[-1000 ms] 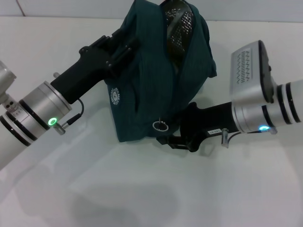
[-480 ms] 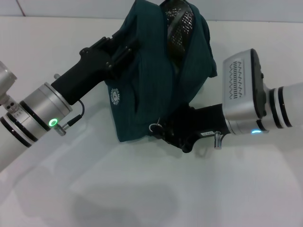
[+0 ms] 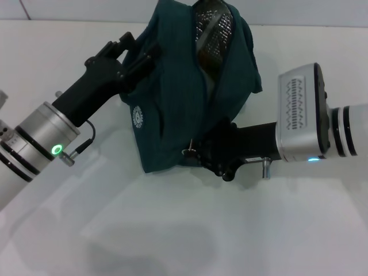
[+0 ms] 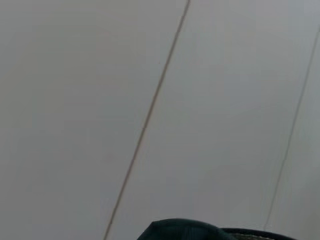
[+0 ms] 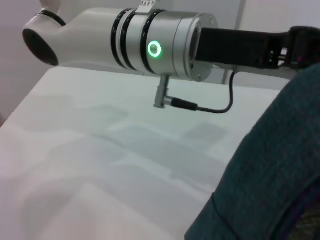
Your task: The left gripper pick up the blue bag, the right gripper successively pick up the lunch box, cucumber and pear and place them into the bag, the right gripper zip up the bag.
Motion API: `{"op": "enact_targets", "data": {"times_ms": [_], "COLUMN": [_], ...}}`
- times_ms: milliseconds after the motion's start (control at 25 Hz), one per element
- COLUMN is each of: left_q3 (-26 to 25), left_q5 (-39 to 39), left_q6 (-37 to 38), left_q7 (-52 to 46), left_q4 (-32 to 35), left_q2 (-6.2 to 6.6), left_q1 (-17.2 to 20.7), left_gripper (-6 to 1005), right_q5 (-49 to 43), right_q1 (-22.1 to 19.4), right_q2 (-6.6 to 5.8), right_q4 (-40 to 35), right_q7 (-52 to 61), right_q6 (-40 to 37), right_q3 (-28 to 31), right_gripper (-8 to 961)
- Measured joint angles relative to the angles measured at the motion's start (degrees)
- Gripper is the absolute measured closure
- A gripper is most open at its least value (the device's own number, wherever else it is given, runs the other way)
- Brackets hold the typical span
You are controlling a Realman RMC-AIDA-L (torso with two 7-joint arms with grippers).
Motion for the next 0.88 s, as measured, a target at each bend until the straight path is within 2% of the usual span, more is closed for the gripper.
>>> {"op": "enact_targets", "data": {"times_ms": [320, 560, 880], "left_q3": [0.0, 0.0, 0.0], "left_q5": [-2.1, -3.8, -4.3], "left_q6": [3.8, 5.3, 10.9], "left_q7": [-0.5, -0.5, 0.0], "left_q4": [-0.8, -1.3, -1.4], "left_q2": [0.0, 0.0, 0.15], "left_q1": [2.1, 3.3, 8.8], "left_gripper": [220, 224, 227], "right_q5": [0.1, 0.1, 1.6], "right_q1": [-0.5, -0.6, -0.5], "right_q2": [0.0, -0.08, -0.02], "right_q4": [-0.9, -1.8, -3.0], "right_q7": [-4.3, -6.1, -9.0], "right_q6": [-2.6, -5.1, -3.9], "right_q3": [-0.5, -0.4, 0.7], "right_gripper": [913, 921, 923]}}
